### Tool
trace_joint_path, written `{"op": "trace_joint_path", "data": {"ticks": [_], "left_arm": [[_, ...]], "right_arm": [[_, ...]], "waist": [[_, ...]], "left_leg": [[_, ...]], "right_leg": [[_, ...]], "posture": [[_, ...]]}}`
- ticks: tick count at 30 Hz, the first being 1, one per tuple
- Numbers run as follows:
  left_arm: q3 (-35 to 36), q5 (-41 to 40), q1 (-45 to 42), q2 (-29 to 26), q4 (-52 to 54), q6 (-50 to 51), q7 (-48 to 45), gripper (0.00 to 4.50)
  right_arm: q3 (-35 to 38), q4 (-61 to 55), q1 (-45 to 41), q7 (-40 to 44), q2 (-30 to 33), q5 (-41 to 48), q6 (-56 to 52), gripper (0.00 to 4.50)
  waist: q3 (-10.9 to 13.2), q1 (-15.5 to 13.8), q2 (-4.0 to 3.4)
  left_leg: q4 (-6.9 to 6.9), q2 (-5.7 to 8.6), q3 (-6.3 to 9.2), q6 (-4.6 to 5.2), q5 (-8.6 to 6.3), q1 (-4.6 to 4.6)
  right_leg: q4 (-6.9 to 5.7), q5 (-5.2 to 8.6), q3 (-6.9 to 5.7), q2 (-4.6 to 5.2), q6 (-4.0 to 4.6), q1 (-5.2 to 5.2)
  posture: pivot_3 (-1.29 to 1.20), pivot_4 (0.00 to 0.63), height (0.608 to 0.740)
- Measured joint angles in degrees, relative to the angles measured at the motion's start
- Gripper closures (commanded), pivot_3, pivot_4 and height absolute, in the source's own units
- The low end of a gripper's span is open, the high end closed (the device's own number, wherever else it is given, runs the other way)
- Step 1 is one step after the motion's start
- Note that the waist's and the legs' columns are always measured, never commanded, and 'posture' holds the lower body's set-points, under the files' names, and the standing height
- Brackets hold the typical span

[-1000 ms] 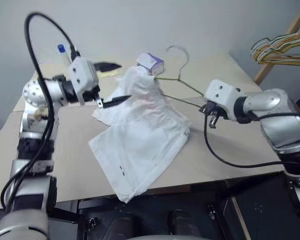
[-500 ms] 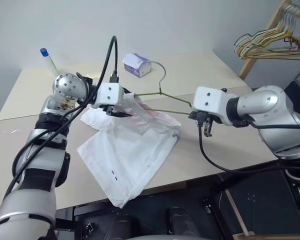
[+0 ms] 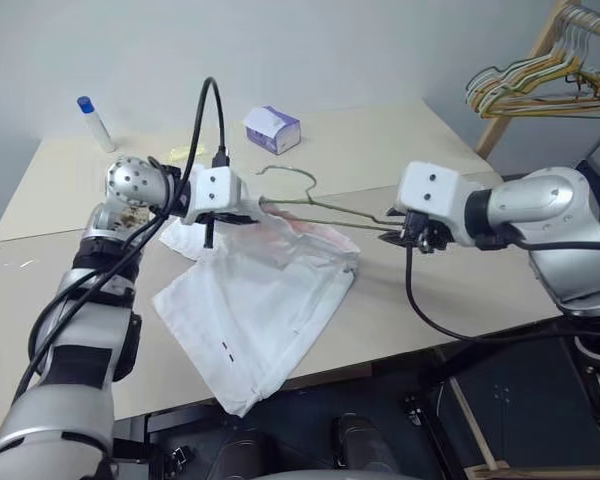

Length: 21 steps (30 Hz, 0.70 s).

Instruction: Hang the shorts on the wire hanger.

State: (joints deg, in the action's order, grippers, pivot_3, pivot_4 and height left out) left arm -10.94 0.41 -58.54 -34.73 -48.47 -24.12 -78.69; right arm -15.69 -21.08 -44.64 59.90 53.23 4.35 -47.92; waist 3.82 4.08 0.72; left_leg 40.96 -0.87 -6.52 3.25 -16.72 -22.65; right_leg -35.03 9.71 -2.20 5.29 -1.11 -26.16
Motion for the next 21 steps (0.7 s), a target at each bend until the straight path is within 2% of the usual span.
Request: {"op": "trace_joint_path", "data": {"ticks": [3,4,8,10,12,14,18,21], "left_arm": [[1.36,-1.34,2.68,-1.81,3.91,4.12,-0.32,4.2],[2.0,-1.88,3.57,-2.09,5.45,5.97,0.07,4.2],[3.85,-3.03,5.9,-3.54,8.55,11.58,1.84,4.2],[4.88,-4.26,7.04,-3.67,11.3,14.59,2.5,4.2],[5.53,-5.12,7.82,-4.29,12.86,16.72,2.75,4.2],[5.63,-5.24,8.06,-4.41,14.34,18.02,2.82,4.2],[5.58,-5.38,8.25,-4.33,16.5,19.27,2.77,4.2],[5.57,-5.53,8.28,-4.39,17.07,19.43,2.7,4.2]], "right_arm": [[3.98,-0.63,2.26,0.03,2.2,1.61,-0.19,0.27],[8.09,-1.17,4.16,0.02,3.44,3.08,-1.02,0.01],[23.09,-3.84,12.2,0.38,6.84,8.18,-5.2,0.01],[30.03,-7.38,21.44,0.04,5.3,10.09,-5.38,0.01],[30.53,-9.14,27.75,-1.99,0.51,11.11,-5.04,0.01],[27.05,-8.76,30.15,-6.62,-7.59,11.07,-3.48,0.01],[18.26,2.29,25.98,-17.65,-24.39,8.82,1.59,0.01],[15.87,14.72,19.98,-23.84,-31.51,6.36,6.57,0.01]], "waist": [[0.0,-0.07,0.0],[0.0,-0.27,0.0],[-0.07,-1.25,0.07],[-0.45,-1.73,0.46],[-0.73,-1.67,0.64],[-0.83,-1.24,0.68],[-0.93,-0.02,0.52],[-0.97,0.03,0.46]], "left_leg": [[0.0,0.0,0.01,0.0,0.0,-0.01],[0.0,0.0,0.03,0.0,0.0,-0.03],[0.02,0.01,0.06,0.01,0.0,-0.07],[-0.05,-0.04,0.11,0.02,-0.01,-0.05],[-0.01,-0.03,0.13,0.0,-0.01,0.0],[0.02,0.01,0.02,0.05,-0.04,0.18],[-0.09,-0.02,0.0,0.38,-0.23,0.97],[-0.14,-0.02,-0.01,0.39,-0.24,1.13]], "right_leg": [[-0.02,0.0,0.0,0.01,0.0,0.0],[-0.02,0.0,-0.01,0.02,-0.01,0.0],[-0.02,-0.03,-0.03,0.01,-0.04,0.03],[-0.01,-0.02,-0.1,-0.05,-0.04,0.08],[0.02,-0.02,-0.07,-0.03,-0.04,0.1],[0.04,-0.02,0.14,0.0,-0.04,0.16],[0.03,-0.01,0.3,-0.04,-0.04,0.86],[0.03,0.01,0.32,-0.03,-0.05,0.96]], "posture": [[-0.07,0.0,0.74],[-0.07,0.0,0.74],[-0.05,0.007,0.74],[-0.05,0.008,0.74],[-0.05,0.009,0.74],[-0.05,0.008,0.74],[-0.03,0.005,0.74],[-0.02,0.004,0.74]]}}
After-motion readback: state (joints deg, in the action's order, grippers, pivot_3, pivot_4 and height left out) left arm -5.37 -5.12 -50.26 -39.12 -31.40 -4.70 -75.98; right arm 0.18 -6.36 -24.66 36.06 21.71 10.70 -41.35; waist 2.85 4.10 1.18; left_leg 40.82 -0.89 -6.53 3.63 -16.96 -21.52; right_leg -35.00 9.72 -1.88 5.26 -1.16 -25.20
